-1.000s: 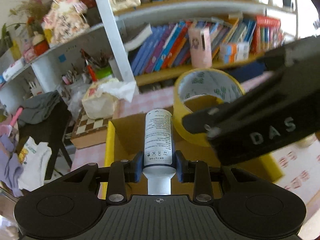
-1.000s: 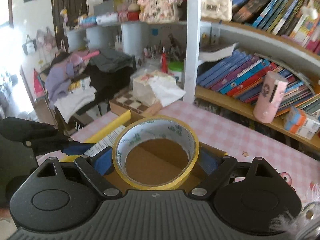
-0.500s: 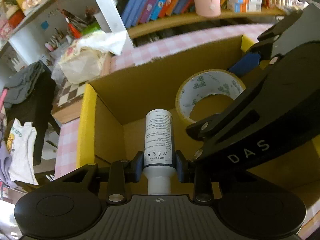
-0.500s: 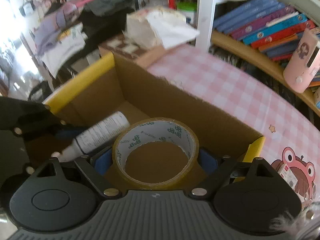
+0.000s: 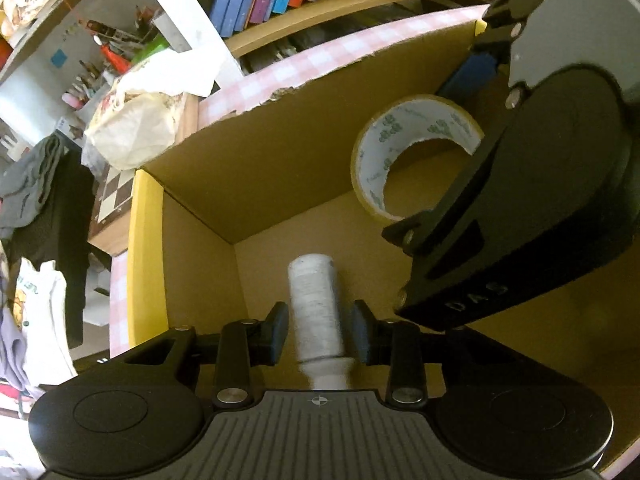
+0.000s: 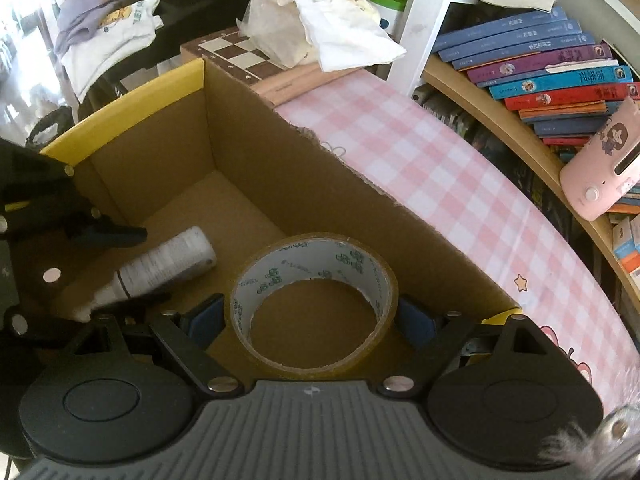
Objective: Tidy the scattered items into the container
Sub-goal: 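Lower both items into the box and open both tools, then withdraw both tools from the box back over the table, then reach the right tool to the white foam block and grasp it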
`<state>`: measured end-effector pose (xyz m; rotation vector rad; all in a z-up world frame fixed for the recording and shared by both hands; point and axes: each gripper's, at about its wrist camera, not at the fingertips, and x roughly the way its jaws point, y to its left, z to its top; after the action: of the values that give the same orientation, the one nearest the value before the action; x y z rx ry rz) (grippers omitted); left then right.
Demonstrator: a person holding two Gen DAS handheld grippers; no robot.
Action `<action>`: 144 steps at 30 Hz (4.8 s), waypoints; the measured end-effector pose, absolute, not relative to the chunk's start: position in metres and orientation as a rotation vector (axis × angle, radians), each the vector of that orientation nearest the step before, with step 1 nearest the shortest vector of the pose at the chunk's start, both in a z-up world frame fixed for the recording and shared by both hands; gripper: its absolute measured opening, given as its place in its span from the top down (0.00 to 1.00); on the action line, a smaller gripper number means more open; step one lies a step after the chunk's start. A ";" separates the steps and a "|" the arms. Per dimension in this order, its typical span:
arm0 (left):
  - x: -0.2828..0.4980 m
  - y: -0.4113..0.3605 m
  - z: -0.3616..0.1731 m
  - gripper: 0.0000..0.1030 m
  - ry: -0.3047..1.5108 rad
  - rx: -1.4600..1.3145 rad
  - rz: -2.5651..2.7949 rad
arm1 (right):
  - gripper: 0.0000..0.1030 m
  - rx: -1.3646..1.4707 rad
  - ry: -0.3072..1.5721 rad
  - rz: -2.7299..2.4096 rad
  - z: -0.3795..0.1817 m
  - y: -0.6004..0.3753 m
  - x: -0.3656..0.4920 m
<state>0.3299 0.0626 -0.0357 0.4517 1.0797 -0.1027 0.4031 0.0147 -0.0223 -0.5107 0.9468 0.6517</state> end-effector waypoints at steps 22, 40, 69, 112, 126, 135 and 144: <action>0.189 0.052 0.064 0.09 0.595 0.413 0.002 | 0.07 -0.176 0.533 0.530 0.102 -0.070 0.260; 0.019 0.064 0.049 0.08 0.631 0.183 0.063 | 0.07 -0.106 0.459 0.346 0.064 -0.109 0.050; -0.009 0.024 0.019 0.08 0.720 0.145 -0.048 | 0.06 -0.123 0.690 0.164 0.023 -0.153 -0.007; 0.022 0.009 -0.001 0.08 0.839 0.118 -0.186 | 0.06 -0.094 0.757 0.077 0.015 -0.160 0.012; 0.053 -0.033 -0.007 0.08 0.842 0.195 -0.307 | 0.07 -0.036 0.768 -0.017 0.010 -0.198 0.033; 0.084 -0.059 -0.012 0.08 0.853 0.212 -0.342 | 0.07 -0.010 0.795 -0.036 0.002 -0.225 0.066; 0.123 -0.102 -0.020 0.08 0.869 0.232 -0.389 | 0.08 -0.009 0.831 -0.026 -0.006 -0.261 0.117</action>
<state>0.1231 -0.1019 -0.0197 0.2322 0.8690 -0.3892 0.1170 -0.2608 -0.0060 -0.0092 0.8307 -0.0258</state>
